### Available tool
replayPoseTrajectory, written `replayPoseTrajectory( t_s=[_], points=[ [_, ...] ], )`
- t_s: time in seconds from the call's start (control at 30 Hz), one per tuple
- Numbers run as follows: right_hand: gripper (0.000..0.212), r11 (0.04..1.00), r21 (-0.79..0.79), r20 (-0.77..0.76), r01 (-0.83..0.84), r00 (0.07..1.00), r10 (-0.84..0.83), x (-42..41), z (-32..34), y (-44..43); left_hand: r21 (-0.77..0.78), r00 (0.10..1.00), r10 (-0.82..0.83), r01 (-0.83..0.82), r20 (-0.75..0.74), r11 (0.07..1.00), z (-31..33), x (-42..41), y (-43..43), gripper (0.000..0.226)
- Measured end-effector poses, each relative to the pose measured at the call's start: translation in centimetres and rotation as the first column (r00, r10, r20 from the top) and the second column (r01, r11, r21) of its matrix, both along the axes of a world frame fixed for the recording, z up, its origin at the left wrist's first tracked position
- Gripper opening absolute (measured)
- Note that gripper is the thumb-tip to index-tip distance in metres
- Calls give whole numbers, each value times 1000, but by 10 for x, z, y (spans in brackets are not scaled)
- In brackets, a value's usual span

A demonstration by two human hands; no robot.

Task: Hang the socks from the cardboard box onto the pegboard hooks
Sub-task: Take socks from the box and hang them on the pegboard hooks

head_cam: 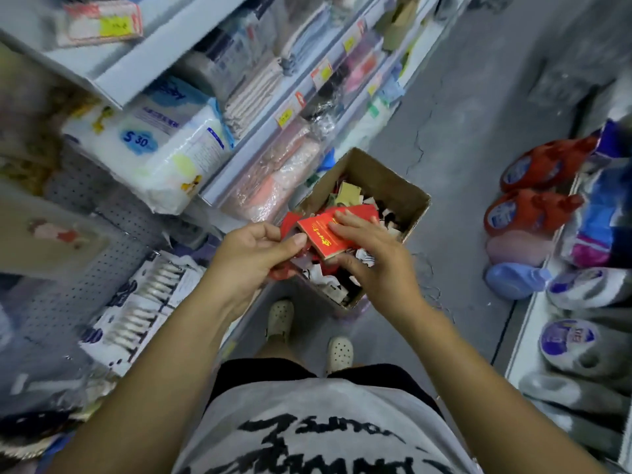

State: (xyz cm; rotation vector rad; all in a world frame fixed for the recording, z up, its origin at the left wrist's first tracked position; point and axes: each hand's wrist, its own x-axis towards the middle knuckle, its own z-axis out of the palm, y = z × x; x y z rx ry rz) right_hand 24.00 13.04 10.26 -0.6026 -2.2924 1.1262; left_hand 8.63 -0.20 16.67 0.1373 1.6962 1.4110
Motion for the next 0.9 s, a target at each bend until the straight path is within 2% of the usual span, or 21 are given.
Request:
replayPoseTrajectory(
  t_s=[0.17, 0.3, 0.4, 0.7, 0.9],
  points=[
    [37, 991, -17, -104, -130, 986, 128, -4, 18, -14, 35, 990, 138, -138, -1, 990, 21, 19, -45, 21],
    [26, 958, -260, -79, -121, 991, 104, -15, 44, -39, 32, 976, 211, -210, -48, 977, 38, 21, -87, 16],
    [19, 891, -413, -144, -190, 979, 142, -28, 62, -60, 54, 960, 263, -259, -94, 964, 51, 18, -121, 15],
    [15, 782, -474, -203, -406, 914, 351, -83, 118, -155, 108, 822, 471, -462, -322, 880, 89, 18, -236, 37],
    [16, 697, -538, -232, -473, 879, 417, -107, 148, -241, 175, 814, 512, -482, -274, 859, 124, 17, -321, 14]
  ],
)
